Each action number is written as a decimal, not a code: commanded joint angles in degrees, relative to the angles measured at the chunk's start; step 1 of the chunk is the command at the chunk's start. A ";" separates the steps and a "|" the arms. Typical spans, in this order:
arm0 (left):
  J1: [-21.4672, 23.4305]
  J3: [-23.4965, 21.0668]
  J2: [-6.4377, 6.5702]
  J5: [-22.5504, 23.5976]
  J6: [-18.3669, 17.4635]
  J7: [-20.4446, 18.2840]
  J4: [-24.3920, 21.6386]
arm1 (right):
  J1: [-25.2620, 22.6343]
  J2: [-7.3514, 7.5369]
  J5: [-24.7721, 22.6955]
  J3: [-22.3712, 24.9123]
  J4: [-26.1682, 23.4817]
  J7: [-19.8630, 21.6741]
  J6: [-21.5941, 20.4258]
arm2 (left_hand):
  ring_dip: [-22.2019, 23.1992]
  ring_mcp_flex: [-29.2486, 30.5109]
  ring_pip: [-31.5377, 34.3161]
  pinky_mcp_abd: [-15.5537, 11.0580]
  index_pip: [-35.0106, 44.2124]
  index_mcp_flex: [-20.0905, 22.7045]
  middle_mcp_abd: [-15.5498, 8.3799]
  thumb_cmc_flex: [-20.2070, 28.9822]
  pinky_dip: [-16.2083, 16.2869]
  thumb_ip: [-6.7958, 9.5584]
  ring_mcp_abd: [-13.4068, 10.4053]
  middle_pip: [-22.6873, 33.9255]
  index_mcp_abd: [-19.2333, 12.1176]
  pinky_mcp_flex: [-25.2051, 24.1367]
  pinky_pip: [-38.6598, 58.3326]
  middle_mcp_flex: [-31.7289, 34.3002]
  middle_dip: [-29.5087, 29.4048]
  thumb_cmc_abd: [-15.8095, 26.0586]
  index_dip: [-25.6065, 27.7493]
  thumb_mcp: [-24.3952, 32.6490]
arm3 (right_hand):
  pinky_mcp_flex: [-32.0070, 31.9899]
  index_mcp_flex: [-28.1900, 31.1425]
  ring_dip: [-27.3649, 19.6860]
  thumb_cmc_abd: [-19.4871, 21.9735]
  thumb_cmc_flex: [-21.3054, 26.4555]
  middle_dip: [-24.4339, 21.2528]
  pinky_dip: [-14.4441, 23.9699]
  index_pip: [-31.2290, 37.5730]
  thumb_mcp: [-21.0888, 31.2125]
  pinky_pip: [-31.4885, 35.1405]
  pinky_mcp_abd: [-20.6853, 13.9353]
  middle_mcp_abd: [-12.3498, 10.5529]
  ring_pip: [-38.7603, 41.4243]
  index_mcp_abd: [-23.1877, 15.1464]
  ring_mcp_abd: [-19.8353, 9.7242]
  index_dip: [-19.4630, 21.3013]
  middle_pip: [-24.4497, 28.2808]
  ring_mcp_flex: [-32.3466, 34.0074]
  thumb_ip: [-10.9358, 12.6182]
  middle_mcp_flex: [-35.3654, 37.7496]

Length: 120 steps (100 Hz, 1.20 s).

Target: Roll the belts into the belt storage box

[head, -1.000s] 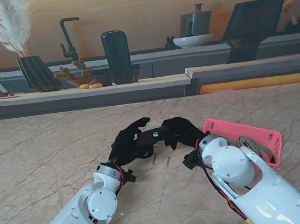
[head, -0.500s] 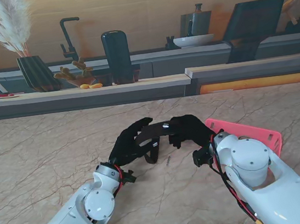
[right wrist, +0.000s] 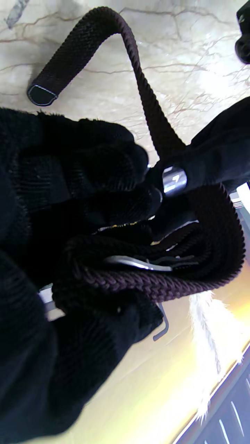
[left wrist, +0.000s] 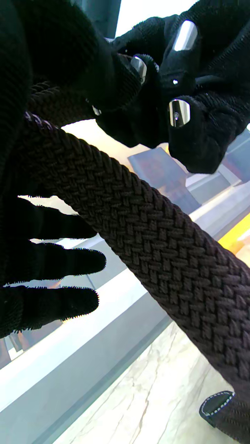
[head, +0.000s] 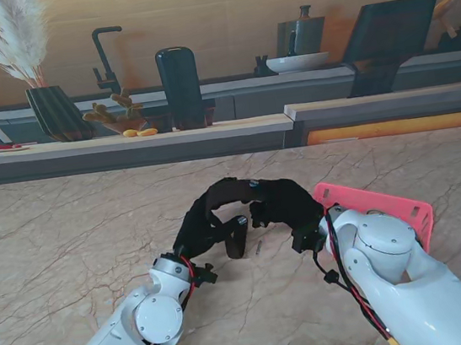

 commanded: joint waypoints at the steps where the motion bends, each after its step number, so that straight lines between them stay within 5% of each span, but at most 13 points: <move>1: 0.79 0.18 -0.69 -0.16 -0.75 0.50 -0.73 | 0.54 -0.48 -0.07 -0.98 0.97 1.05 0.42 | -1.07 -1.98 -0.55 -3.12 0.75 -2.40 -1.95 -3.81 -1.41 -2.53 -2.44 -0.99 -1.65 -0.47 -0.64 -1.94 -1.10 0.90 0.31 0.28 | 1.50 1.02 1.54 5.20 8.25 1.15 2.85 5.46 5.69 3.98 -2.59 1.47 3.53 -11.06 -3.30 1.85 2.21 -0.33 1.58 -0.19; 18: 1.06 0.04 -0.57 -1.86 -3.22 -1.01 -0.88 | 3.14 -0.53 0.82 -3.00 4.77 4.03 2.09 | -4.30 -3.63 -3.02 -4.99 -0.82 -4.09 -2.48 -11.84 -4.74 -6.18 -3.39 -2.52 -3.35 -1.06 -3.15 -4.14 -3.57 -3.60 -1.76 9.67 | 4.11 1.70 4.55 5.06 7.92 2.39 7.35 5.30 4.63 10.63 -3.58 2.08 9.99 -13.39 -4.13 1.69 4.47 1.94 1.92 0.56; 45: 0.79 0.30 -0.26 -1.78 -3.82 -2.21 -0.58 | 8.39 -1.76 4.96 -7.05 11.36 6.83 5.83 | -5.06 -4.01 -3.97 -4.76 -3.13 -3.97 -2.32 -12.00 -5.44 -6.55 -3.37 -3.36 -3.93 -1.21 -4.36 -4.53 -4.22 -4.26 -3.00 10.42 | 4.35 2.84 5.71 4.14 7.51 2.95 9.31 4.81 4.59 13.08 -3.55 2.94 12.70 -14.59 -3.63 0.65 5.61 2.46 2.06 0.93; 55: 0.87 0.32 -0.35 -1.65 -3.71 -1.84 -0.62 | 9.93 -2.26 5.69 -8.36 13.19 6.99 6.93 | -5.08 -2.96 -3.51 -4.46 -0.61 -3.95 -2.82 -8.11 -5.09 -5.58 -3.42 -2.66 -3.40 -0.81 -3.60 -2.83 -4.13 -3.18 -1.38 7.68 | 3.84 2.88 5.77 4.17 7.35 3.02 9.46 4.65 4.51 13.07 -3.35 3.00 12.84 -14.65 -3.34 0.38 5.83 2.22 2.13 0.78; 72: 1.31 0.35 -0.88 -1.59 -2.76 0.03 -1.10 | 12.05 -2.68 4.14 -10.55 15.63 6.80 7.65 | -4.50 0.88 -0.46 -4.57 5.40 -0.43 -4.69 2.84 -3.21 -2.38 -4.16 0.33 -3.00 1.19 0.60 2.70 -3.37 7.52 2.06 -4.36 | 3.09 2.30 5.55 4.82 6.94 2.86 9.35 4.05 3.62 12.43 -3.44 2.46 12.21 -14.92 -3.44 -0.25 5.73 1.51 2.35 0.35; 97: 1.65 0.27 -1.03 -2.17 -2.93 0.34 -1.49 | 14.86 -2.77 0.12 -13.27 18.80 7.39 8.27 | -4.08 1.90 0.93 -2.65 6.34 1.42 -4.28 1.80 -2.56 -1.97 -3.19 1.04 -4.90 1.70 2.03 4.87 -3.20 6.36 2.34 -4.45 | 1.46 1.87 4.49 7.04 6.56 1.37 8.64 4.03 -2.13 10.68 -2.84 2.61 9.73 -14.53 -2.47 -0.60 4.17 -0.10 3.41 -0.62; 110: 1.95 0.17 -1.19 -1.95 -2.47 1.18 -1.92 | 16.21 -2.37 -2.09 -14.74 19.79 9.10 8.95 | -3.67 5.28 3.08 -2.10 13.00 10.39 -6.74 12.75 -1.20 -1.17 -3.78 3.38 -7.14 3.09 5.06 12.97 -2.67 12.18 5.89 -8.60 | 0.25 1.79 3.77 8.48 5.89 0.30 8.07 4.00 -6.52 9.68 -2.29 3.23 8.07 -12.90 -1.37 -0.50 2.80 -1.19 4.20 -1.22; 114: 2.07 0.12 -1.24 -1.97 -2.27 1.39 -2.08 | 16.36 -2.27 -3.07 -15.08 19.69 8.94 9.08 | -3.77 6.95 4.11 -1.41 16.47 13.82 -7.31 21.36 -0.80 -2.05 -3.82 4.25 -9.10 3.85 6.08 16.31 -2.63 13.33 5.40 -18.46 | -0.01 1.92 3.41 9.05 5.10 -0.07 7.84 3.46 -7.43 9.35 -2.08 3.35 7.36 -12.14 -1.05 -0.58 2.26 -1.42 4.38 -1.39; 116: 2.12 0.10 -1.28 -2.00 -2.20 1.52 -2.14 | 16.38 -2.26 -3.60 -15.20 19.57 8.68 9.12 | -3.69 7.82 4.72 -1.24 18.44 15.12 -7.32 28.15 -0.58 -0.89 -3.78 4.52 -9.83 4.16 6.62 17.92 -2.73 15.53 4.46 -27.82 | -0.11 1.96 3.32 9.29 4.69 -0.17 7.78 3.22 -7.72 9.25 -2.05 3.39 7.16 -11.84 -0.98 -0.59 2.09 -1.54 4.39 -1.51; 120: 2.24 0.05 -1.36 -2.15 -2.09 1.76 -2.30 | 16.28 -2.25 -4.61 -15.33 19.19 7.89 9.28 | -3.48 9.71 5.94 -0.99 21.59 17.04 -7.09 34.62 -0.21 0.49 -3.69 5.27 -10.39 4.96 7.56 20.76 -2.78 18.04 2.79 -35.11 | -0.35 2.58 2.84 9.31 3.68 -0.68 7.36 1.41 -8.20 9.09 -1.74 3.63 6.60 -11.14 -0.62 0.50 1.71 -1.63 4.77 -1.54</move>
